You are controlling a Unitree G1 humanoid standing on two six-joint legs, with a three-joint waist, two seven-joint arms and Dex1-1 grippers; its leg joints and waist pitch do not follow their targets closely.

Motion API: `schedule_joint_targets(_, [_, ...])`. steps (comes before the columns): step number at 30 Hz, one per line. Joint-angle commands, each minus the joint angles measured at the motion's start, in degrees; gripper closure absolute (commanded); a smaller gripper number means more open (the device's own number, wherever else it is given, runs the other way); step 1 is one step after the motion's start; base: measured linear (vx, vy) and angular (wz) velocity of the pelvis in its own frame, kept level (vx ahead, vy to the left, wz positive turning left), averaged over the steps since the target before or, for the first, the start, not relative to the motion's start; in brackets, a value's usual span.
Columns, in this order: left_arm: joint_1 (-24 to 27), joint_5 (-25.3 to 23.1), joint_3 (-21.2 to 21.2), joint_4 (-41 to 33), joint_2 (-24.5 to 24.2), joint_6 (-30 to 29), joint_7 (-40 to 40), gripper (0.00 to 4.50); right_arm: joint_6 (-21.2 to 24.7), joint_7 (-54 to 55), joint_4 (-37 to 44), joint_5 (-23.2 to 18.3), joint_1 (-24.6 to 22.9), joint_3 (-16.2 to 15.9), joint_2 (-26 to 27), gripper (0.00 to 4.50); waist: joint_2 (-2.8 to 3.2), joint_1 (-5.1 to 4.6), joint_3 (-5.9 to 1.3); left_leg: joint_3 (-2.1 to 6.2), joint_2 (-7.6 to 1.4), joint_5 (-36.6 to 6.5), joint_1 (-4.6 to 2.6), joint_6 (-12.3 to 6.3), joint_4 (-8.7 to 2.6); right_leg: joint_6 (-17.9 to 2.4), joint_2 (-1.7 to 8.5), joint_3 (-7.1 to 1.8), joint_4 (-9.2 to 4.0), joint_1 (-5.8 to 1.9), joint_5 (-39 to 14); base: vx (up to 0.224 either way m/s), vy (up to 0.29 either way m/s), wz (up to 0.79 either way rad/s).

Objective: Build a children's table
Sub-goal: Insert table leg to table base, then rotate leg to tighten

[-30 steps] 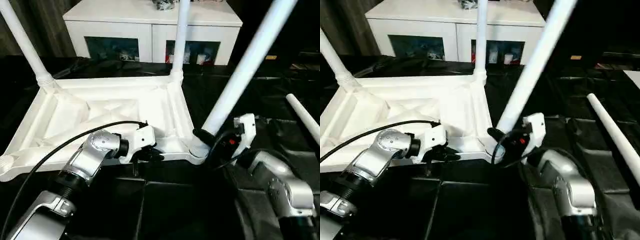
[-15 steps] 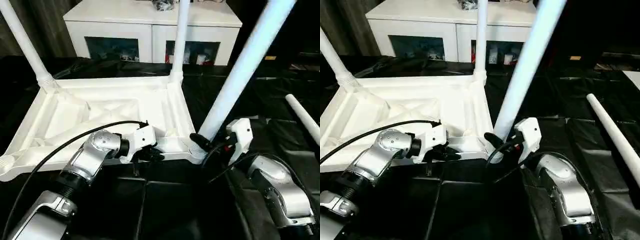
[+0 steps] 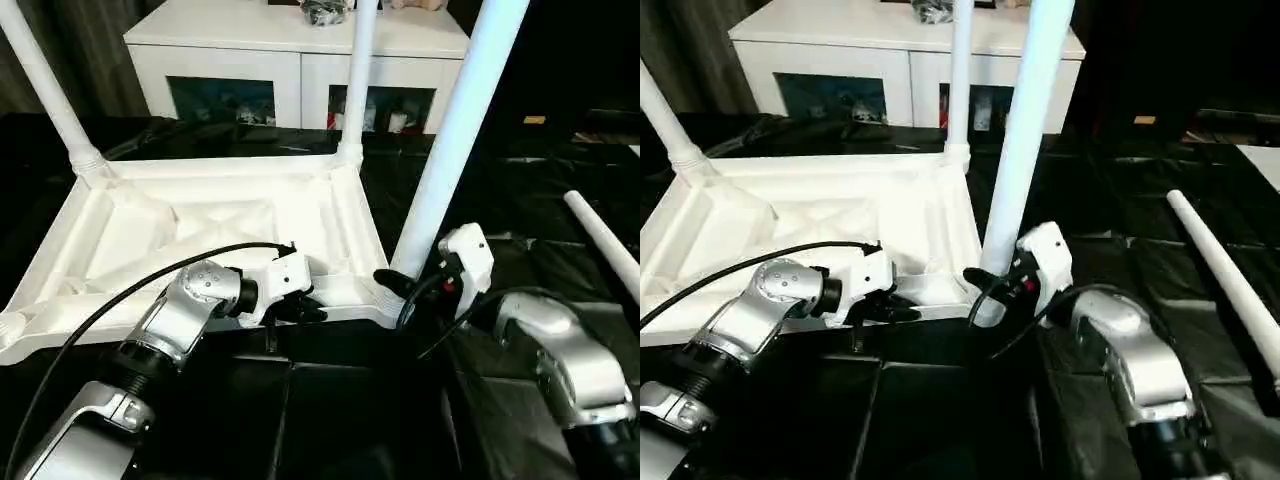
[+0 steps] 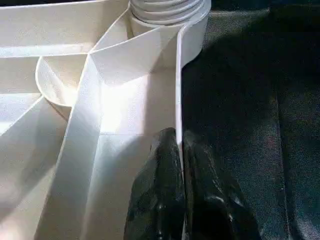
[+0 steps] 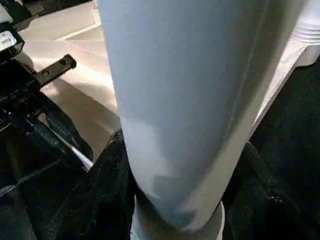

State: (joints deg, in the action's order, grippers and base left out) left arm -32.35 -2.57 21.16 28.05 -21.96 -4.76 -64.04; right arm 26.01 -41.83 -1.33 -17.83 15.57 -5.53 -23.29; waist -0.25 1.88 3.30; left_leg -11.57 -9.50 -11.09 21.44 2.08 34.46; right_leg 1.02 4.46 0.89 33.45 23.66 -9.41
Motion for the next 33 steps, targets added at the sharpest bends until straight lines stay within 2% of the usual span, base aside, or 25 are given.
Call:
schedule_joint_targets(1, [-0.93, 0.89, -1.58, 0.32, 0.71, 0.28, 1.63, 4.50, 4.18, -1.48, -3.65, 0.98, -2.03, -3.26, -0.53, 2.64, -0.50, -0.13, -2.59, 2.28, -3.46, -23.32, -1.26, 1.23, -5.59, -8.00, 3.65, -1.72, -5.17, -0.74, -29.88, 0.000, 0.000, 0.00])
schedule_joint_targets(3, [-0.83, 0.89, -1.89, 0.25, 0.79, 0.15, 2.14, 4.50, 3.98, -1.40, -3.68, 1.57, -3.05, -3.72, -0.11, 2.64, -0.74, -0.08, -2.67, 2.27, -3.40, -23.34, -1.28, 1.11, -5.51, -7.69, 3.75, -1.76, -5.23, -0.74, -30.60, 0.000, 0.000, 0.00])
schedule_joint_targets(9, [-0.86, 1.12, -2.17, 0.82, 0.50, 0.19, 1.80, 4.50, 3.68, -0.83, -4.60, 1.75, -5.10, -4.23, 0.59, 2.64, -0.43, -0.14, -2.56, 2.33, -3.40, -24.82, -1.48, 1.47, -5.61, -7.38, 3.62, -1.71, -5.49, -0.49, -31.41, 0.000, 0.000, 0.00])
schedule_joint_targets(13, [-1.10, 1.20, -1.95, 1.01, 0.31, 0.35, 0.76, 4.50, 3.90, -0.71, -5.44, 1.85, -4.06, -4.09, 0.66, 2.64, -0.34, -0.22, -2.49, 2.52, -3.39, -26.55, -1.66, 1.83, -5.74, -6.78, 3.65, -1.62, -5.70, -0.43, -33.33, 0.000, 0.000, 0.00])
schedule_joint_targets(15, [-1.21, 1.27, -1.98, 1.01, 0.30, 0.25, 0.58, 4.50, 3.92, -0.76, -5.56, 1.79, -3.51, -3.64, 0.80, 2.64, -0.35, -0.25, -2.56, 2.54, -3.44, -26.24, -1.68, 1.82, -5.88, -7.04, 3.66, -1.59, -5.69, -0.57, -32.35, 0.000, 0.000, 0.00])
schedule_joint_targets(19, [-1.17, 1.52, -1.99, 0.80, 0.12, 0.03, -0.13, 4.50, 6.59, -2.14, -4.94, -1.75, -2.64, -1.39, 1.38, 2.64, -0.39, -0.33, -2.46, 2.60, -3.41, -27.17, -1.75, 1.84, -5.90, -6.91, 3.67, -1.55, -5.82, -0.46, -33.60, 0.000, 0.000, 0.00])
schedule_joint_targets(21, [-1.07, 1.45, -2.00, 0.72, 0.07, 0.05, -0.09, 4.50, 6.88, -1.87, -5.43, -1.76, -2.12, -0.95, 1.32, 2.64, -0.54, -0.29, -2.53, 2.58, -3.43, -26.58, -1.72, 1.75, -5.86, -6.83, 3.74, -1.60, -5.81, -0.48, -33.55, 0.000, 0.000, 0.00])
schedule_joint_targets(27, [-0.89, 1.33, -2.04, 0.55, 0.06, 0.07, 0.17, 4.50, 3.91, -2.08, -6.17, 2.00, -2.20, -3.57, -0.12, 2.64, -0.55, -0.34, -2.44, 2.61, -3.49, -27.06, -1.74, 1.98, -5.92, -6.64, 3.77, -1.56, -5.85, -0.37, -34.26, 0.000, 0.000, 0.00])
schedule_joint_targets(33, [-0.78, 1.20, -2.06, 0.53, -0.03, 0.16, 0.24, 4.50, 3.66, -1.76, -5.57, 2.44, -2.68, -3.95, 0.52, 2.64, -0.51, -0.38, -2.35, 2.67, -3.45, -27.62, -1.77, 1.87, -5.94, -5.98, 3.77, -1.58, -6.10, -0.20, -35.64, 0.000, 0.000, 0.00])
